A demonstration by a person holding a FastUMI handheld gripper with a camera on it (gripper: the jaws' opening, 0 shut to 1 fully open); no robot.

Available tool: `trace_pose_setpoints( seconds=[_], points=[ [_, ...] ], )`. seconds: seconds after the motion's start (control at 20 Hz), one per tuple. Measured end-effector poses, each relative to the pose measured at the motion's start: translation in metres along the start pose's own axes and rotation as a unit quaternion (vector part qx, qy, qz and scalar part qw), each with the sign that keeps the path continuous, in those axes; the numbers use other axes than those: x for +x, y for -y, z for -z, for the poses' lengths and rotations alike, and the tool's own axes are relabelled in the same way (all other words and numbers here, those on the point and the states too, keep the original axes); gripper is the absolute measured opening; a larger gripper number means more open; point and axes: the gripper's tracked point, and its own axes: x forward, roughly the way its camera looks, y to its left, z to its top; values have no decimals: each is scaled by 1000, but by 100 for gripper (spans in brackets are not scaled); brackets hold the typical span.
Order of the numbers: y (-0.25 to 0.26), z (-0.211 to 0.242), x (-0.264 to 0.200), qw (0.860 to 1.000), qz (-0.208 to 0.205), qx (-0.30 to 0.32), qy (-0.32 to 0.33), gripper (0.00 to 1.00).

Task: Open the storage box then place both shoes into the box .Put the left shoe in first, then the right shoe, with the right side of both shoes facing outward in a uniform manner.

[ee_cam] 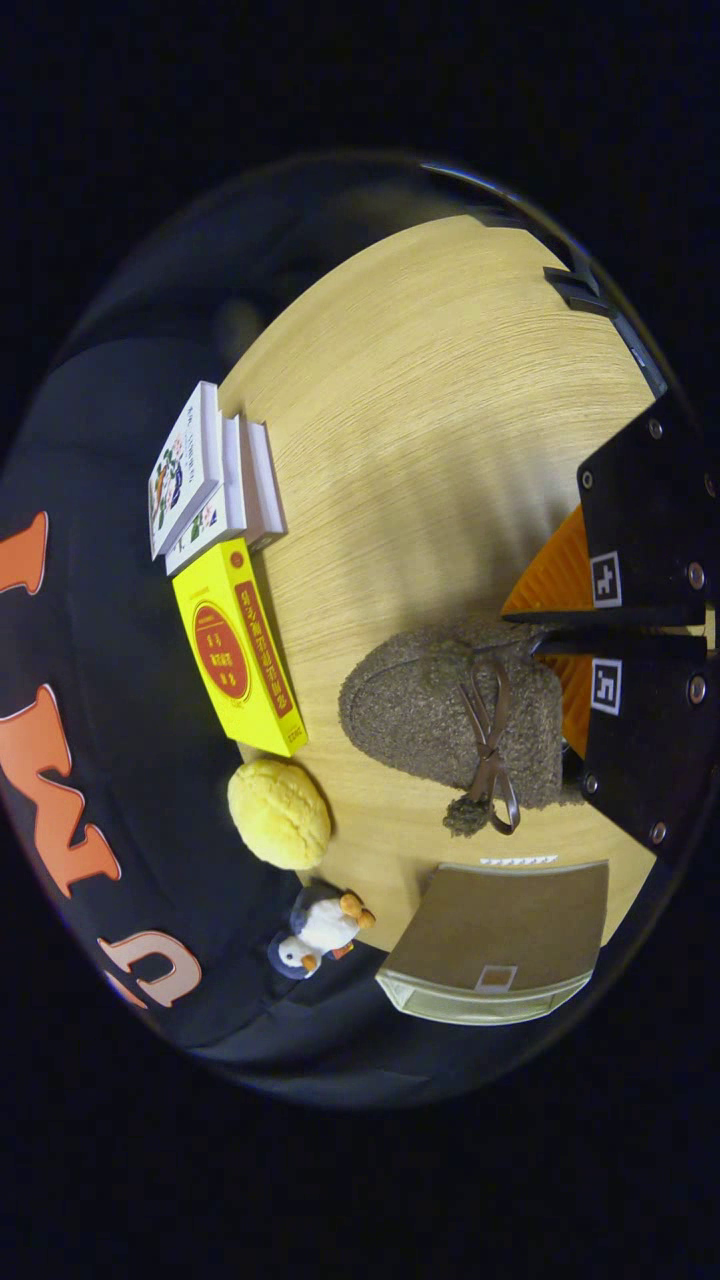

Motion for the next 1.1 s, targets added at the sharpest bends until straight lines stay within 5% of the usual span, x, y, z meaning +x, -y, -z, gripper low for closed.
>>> trace_pose_setpoints(
  seconds=[0.35, 0.75, 1.1],
  points=[
    [-114, -38, -34, 998, -50, -20, 29, 4],
    [-251, -30, -54, 992, -119, -50, 8, 4],
    [-314, -6, -36, 994, -103, -44, -10, 4]
  ],
)
